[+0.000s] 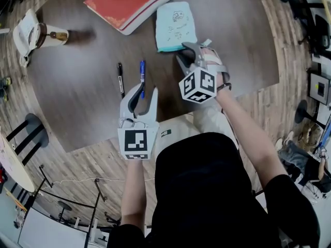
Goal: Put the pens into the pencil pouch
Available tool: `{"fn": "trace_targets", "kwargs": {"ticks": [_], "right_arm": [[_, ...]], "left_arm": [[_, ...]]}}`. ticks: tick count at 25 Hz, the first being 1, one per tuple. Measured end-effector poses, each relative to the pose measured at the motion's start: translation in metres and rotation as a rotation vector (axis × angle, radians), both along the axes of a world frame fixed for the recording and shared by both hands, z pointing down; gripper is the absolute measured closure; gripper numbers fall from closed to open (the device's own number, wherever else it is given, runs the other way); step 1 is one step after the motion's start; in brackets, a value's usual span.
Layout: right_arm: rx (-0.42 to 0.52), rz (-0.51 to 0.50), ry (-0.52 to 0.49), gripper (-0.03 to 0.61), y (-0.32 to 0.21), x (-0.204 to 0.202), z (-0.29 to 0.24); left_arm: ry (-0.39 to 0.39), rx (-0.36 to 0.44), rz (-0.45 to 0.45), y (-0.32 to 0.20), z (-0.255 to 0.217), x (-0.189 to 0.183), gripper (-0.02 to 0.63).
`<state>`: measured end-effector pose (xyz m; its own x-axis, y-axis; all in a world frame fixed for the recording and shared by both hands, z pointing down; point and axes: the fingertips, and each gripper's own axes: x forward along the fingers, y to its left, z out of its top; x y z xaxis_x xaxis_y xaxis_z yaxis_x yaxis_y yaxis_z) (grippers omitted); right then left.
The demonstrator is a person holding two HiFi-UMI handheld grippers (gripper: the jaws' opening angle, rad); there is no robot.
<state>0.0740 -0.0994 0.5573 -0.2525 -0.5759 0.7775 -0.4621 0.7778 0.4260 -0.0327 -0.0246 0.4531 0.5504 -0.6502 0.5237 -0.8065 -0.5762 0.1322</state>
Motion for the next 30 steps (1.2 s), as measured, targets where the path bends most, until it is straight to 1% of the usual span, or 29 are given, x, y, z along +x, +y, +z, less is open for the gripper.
{"fn": "trace_targets", "kwargs": {"ticks": [4, 8, 12, 17, 25, 28, 29, 30], "right_arm": [[0.02, -0.004, 0.008, 0.434, -0.002, -0.005, 0.003], [0.03, 0.002, 0.008, 0.434, -0.004, -0.006, 0.005], [0.035, 0.009, 0.008, 0.434, -0.007, -0.005, 0.006], [0.044, 0.015, 0.006, 0.434, -0.012, -0.002, 0.006], [0.054, 0.006, -0.01, 0.435, -0.013, -0.001, -0.001], [0.046, -0.003, -0.01, 0.436, -0.014, -0.001, -0.001], [0.043, -0.004, -0.013, 0.443, -0.015, 0.0, -0.001], [0.041, -0.003, -0.017, 0.466, -0.016, 0.0, -0.002]], "left_arm": [[-0.006, -0.005, 0.014, 0.002, 0.002, 0.0, 0.497], [-0.02, -0.035, 0.015, 0.005, 0.006, -0.002, 0.497], [-0.013, -0.019, 0.016, 0.005, 0.005, -0.002, 0.497], [-0.017, -0.04, 0.011, 0.007, 0.008, 0.0, 0.497], [-0.013, -0.029, 0.014, 0.007, 0.007, 0.006, 0.497], [-0.014, -0.041, 0.007, 0.007, 0.007, 0.007, 0.497], [-0.015, -0.043, 0.006, 0.006, 0.007, 0.008, 0.497], [-0.014, -0.037, 0.007, 0.005, 0.006, 0.009, 0.497]]}}
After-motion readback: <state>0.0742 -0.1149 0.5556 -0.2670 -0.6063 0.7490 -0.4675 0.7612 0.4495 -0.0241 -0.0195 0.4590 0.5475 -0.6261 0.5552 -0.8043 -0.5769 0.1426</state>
